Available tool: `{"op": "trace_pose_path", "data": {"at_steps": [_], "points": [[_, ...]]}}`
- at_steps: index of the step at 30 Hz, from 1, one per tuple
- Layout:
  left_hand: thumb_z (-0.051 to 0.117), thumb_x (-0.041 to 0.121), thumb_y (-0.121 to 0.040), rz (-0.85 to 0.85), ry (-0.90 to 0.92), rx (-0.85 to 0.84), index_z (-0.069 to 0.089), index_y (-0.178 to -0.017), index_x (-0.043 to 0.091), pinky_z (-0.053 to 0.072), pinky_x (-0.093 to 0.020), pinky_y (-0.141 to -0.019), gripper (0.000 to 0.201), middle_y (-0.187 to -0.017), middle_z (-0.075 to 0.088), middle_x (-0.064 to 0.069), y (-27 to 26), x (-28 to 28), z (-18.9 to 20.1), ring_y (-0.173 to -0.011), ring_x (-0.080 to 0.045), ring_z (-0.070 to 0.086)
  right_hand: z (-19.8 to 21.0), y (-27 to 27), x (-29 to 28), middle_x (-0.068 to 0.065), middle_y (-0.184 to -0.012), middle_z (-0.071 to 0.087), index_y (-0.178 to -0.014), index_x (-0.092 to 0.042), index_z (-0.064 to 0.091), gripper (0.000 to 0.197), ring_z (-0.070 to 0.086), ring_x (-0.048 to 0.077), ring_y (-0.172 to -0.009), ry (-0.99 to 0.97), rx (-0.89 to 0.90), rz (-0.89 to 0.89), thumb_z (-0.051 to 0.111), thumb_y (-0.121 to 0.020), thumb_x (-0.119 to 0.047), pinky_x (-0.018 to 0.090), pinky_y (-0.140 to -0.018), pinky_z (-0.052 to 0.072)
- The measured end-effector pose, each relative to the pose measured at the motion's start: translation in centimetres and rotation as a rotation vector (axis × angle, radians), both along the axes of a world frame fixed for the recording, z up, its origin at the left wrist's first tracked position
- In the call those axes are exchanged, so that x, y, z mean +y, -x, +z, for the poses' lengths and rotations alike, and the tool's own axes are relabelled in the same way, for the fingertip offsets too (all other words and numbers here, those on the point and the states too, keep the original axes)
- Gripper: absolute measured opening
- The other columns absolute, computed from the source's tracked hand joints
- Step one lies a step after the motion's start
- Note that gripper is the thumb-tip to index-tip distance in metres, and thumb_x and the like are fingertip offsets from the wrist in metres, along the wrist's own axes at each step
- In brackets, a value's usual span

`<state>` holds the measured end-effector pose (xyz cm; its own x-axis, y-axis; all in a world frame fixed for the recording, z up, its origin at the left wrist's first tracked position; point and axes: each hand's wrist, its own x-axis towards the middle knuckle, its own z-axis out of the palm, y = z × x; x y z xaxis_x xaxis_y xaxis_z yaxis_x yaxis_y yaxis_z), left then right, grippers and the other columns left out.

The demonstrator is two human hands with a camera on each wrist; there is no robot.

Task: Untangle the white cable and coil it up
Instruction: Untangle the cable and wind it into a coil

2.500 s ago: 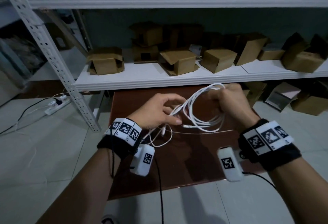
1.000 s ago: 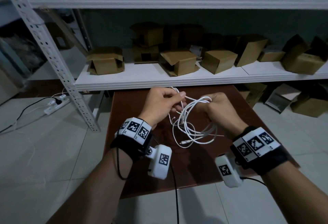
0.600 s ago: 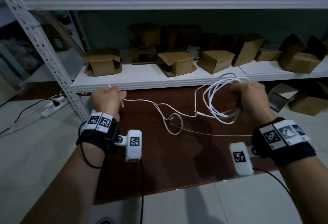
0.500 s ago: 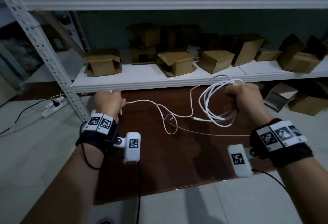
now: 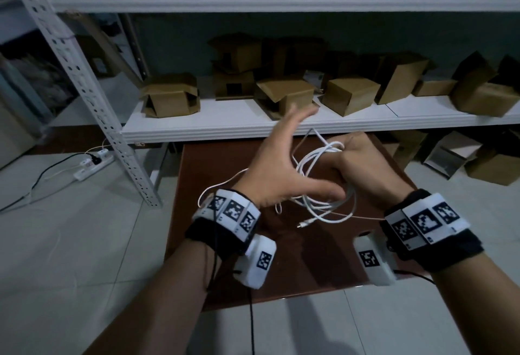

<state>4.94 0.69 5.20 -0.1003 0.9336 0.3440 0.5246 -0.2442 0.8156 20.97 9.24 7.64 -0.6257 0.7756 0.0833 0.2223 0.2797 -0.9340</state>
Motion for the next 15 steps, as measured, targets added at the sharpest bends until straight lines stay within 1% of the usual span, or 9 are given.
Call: {"op": "trace_pose_path", "data": {"at_steps": [1, 2, 4, 6, 7, 8, 10, 12, 15], "points": [[0.104, 0.047, -0.051, -0.030, 0.022, 0.041, 0.040, -0.158, 0.041, 0.027, -0.032, -0.128, 0.124, -0.173, 0.031, 0.008, -0.5, 0.2, 0.1, -0.158, -0.007, 0.028, 0.0, 0.2, -0.3, 0.019, -0.060, 0.052, -0.066, 0.008, 0.061, 0.013, 0.041, 0.023, -0.056, -0.017, -0.021, 0.039, 0.067, -0.075, 0.002, 0.038, -0.052, 0.031], [0.105, 0.039, -0.050, -0.029, 0.023, 0.039, 0.046, -0.154, 0.037, 0.036, -0.035, -0.125, 0.120, -0.165, 0.046, 0.007, -0.6, 0.5, -0.2, -0.151, -0.007, 0.042, 0.0, 0.5, -0.5, 0.021, -0.060, 0.056, -0.069, 0.010, 0.063, 0.009, 0.044, 0.023, -0.056, -0.027, -0.035, 0.063, 0.066, -0.076, 0.005, 0.037, -0.052, 0.034], [0.095, 0.021, -0.052, 0.010, 0.002, -0.008, 0.069, -0.131, 0.025, 0.056, -0.039, -0.103, 0.083, -0.125, 0.074, 0.008, -0.1, 1.2, -1.3, -0.117, -0.006, 0.068, -0.1, 0.8, -1.0, 0.026, -0.065, 0.066, -0.075, 0.008, 0.071, 0.007, 0.054, 0.025, -0.056, -0.040, -0.044, 0.082, 0.066, -0.079, 0.008, 0.037, -0.054, 0.041], [0.087, 0.013, -0.059, 0.075, -0.025, -0.033, 0.078, -0.098, 0.023, 0.060, -0.037, -0.080, 0.042, -0.089, 0.077, 0.008, 0.6, 1.7, -2.0, -0.085, -0.007, 0.072, -0.2, 0.8, -0.9, 0.019, -0.066, 0.071, -0.077, -0.002, 0.078, 0.015, 0.062, 0.020, -0.057, -0.043, -0.036, 0.056, 0.068, -0.083, 0.007, 0.032, -0.055, 0.047], [0.088, 0.011, -0.065, 0.081, -0.025, -0.062, 0.077, -0.087, 0.024, 0.057, -0.033, -0.072, 0.028, -0.078, 0.074, 0.008, 0.7, 1.7, -2.3, -0.075, -0.007, 0.069, -0.2, 0.7, -0.7, 0.010, -0.062, 0.072, -0.075, -0.007, 0.079, 0.020, 0.063, 0.013, -0.054, -0.044, -0.015, 0.033, 0.068, -0.085, 0.006, 0.026, -0.054, 0.047], [0.090, 0.009, -0.072, 0.074, -0.011, -0.107, 0.075, -0.080, 0.025, 0.055, -0.030, -0.067, 0.023, -0.072, 0.071, 0.006, 0.9, 1.7, -2.5, -0.068, -0.007, 0.067, -0.2, 0.6, -0.7, 0.004, -0.060, 0.072, -0.074, -0.010, 0.080, 0.022, 0.063, 0.007, -0.053, -0.048, 0.010, 0.011, 0.068, -0.086, 0.005, 0.020, -0.052, 0.046], [0.088, 0.008, -0.083, 0.031, 0.020, -0.283, 0.074, -0.078, 0.018, 0.057, -0.029, -0.063, 0.018, -0.068, 0.069, -0.003, 0.9, 1.6, -2.9, -0.060, -0.011, 0.068, 0.0, 0.5, -0.7, -0.001, -0.056, 0.070, -0.075, -0.009, 0.079, 0.021, 0.060, 0.003, -0.048, -0.042, 0.055, -0.045, 0.068, -0.086, 0.006, 0.017, -0.048, 0.043], [0.081, 0.020, -0.086, -0.015, 0.021, -0.456, 0.072, -0.083, 0.011, 0.059, -0.031, -0.066, 0.013, -0.064, 0.067, -0.008, 0.8, 1.5, -3.0, -0.056, -0.014, 0.069, 0.0, 0.5, -0.8, -0.003, -0.050, 0.064, -0.073, -0.004, 0.075, 0.020, 0.055, 0.002, -0.042, -0.005, 0.093, -0.091, 0.066, -0.086, 0.007, 0.017, -0.045, 0.040], [0.068, 0.032, -0.093, -0.089, 0.032, -0.715, 0.065, -0.084, 0.006, 0.061, -0.036, -0.077, 0.028, -0.055, 0.052, 0.002, 0.8, 1.6, -3.1, -0.051, -0.011, 0.055, -0.1, 1.0, -0.3, 0.005, -0.051, 0.058, -0.079, 0.011, 0.071, 0.009, 0.048, 0.008, -0.040, 0.074, 0.169, -0.194, 0.067, -0.086, 0.006, 0.025, -0.045, 0.037]]}}
